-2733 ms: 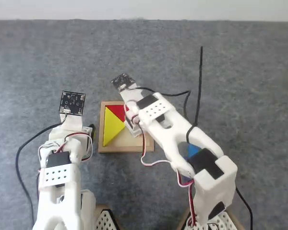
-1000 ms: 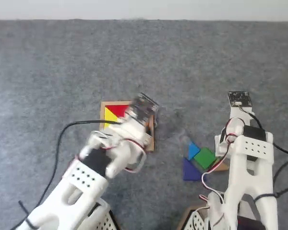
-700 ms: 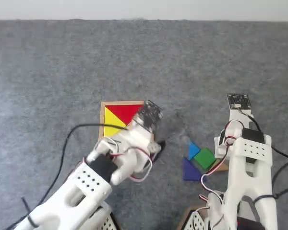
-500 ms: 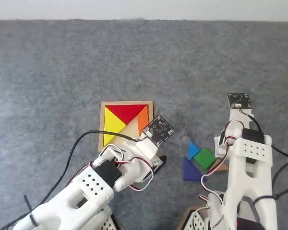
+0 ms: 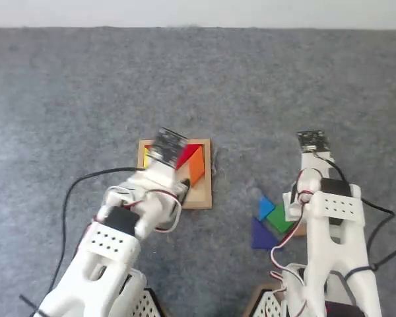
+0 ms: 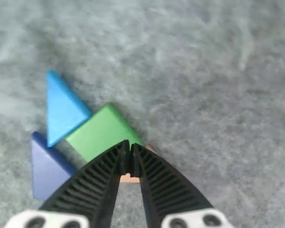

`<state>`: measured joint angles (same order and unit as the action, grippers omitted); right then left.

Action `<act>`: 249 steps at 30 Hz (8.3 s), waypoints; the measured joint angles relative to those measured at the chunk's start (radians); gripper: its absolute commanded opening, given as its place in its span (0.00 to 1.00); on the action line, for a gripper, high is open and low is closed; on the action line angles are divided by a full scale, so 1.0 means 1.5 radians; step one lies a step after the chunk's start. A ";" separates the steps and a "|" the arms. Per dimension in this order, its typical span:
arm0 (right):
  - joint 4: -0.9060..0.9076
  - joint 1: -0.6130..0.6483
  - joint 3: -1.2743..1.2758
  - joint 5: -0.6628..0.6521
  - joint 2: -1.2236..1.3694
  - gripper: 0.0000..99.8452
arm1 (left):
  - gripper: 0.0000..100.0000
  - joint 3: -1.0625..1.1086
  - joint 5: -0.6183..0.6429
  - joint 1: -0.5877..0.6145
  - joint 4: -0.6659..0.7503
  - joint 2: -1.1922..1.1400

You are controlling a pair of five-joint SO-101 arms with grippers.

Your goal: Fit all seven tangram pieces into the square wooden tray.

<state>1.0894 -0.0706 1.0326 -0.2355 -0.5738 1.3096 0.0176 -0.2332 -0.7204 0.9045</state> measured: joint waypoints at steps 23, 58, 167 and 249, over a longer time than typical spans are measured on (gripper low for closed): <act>0.033 -0.061 0.013 -0.174 0.000 0.20 | 0.15 0.078 0.018 0.218 -0.032 0.255; -0.079 -0.044 0.122 0.146 -0.004 0.09 | 0.15 0.102 0.005 0.218 -0.120 0.412; -0.060 0.119 -0.218 0.635 0.341 0.13 | 0.15 0.114 -0.014 0.218 -0.120 0.412; 0.064 0.406 -0.667 0.126 0.566 0.05 | 0.15 0.130 -0.058 0.377 -0.157 0.412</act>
<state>1.1861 0.5386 0.0322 -0.0468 0.2746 1.5044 -0.0698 0.3330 -0.9551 1.5228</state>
